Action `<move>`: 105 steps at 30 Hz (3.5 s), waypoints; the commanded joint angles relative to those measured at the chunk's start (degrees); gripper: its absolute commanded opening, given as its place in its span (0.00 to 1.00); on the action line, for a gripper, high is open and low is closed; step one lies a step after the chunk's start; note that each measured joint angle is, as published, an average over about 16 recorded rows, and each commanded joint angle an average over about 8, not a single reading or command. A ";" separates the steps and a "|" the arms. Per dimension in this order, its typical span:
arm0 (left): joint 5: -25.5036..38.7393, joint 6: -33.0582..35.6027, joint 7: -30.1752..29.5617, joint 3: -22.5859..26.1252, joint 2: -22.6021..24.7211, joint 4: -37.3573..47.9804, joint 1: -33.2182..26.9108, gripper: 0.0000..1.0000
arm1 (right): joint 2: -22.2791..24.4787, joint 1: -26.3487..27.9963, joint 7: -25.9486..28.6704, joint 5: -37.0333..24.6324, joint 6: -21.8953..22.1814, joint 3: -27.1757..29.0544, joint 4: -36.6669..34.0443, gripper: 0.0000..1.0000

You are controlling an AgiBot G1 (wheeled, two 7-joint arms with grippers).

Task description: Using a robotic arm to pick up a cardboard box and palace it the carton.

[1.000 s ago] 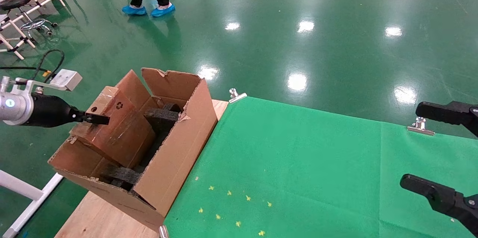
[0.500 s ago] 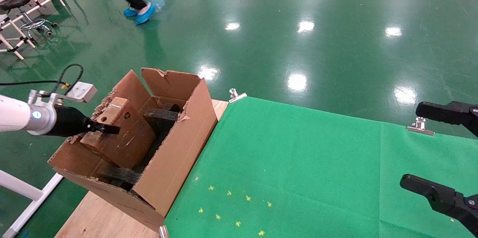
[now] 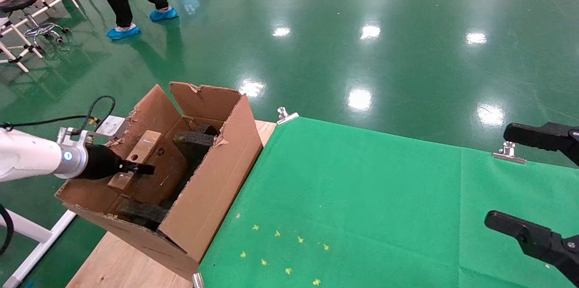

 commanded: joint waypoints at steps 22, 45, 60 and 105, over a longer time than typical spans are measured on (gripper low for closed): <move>-0.98 -3.26 -2.29 -0.58 1.39 -0.69 4.68 1.00 | 0.01 -0.01 0.00 0.00 0.01 0.00 -0.01 1.00; -0.34 -1.02 -2.16 -0.15 0.27 -1.53 1.48 1.00 | 0.01 -0.01 -0.01 0.00 0.01 0.00 -0.02 1.00; -3.57 7.13 -2.17 -2.34 -3.50 -7.41 -6.56 1.00 | 0.01 -0.01 -0.01 0.00 0.01 0.00 -0.02 1.00; -35.43 39.71 -2.07 -17.94 -10.13 -34.85 5.04 1.00 | 0.02 -0.03 -0.01 0.04 0.04 0.00 -0.03 1.00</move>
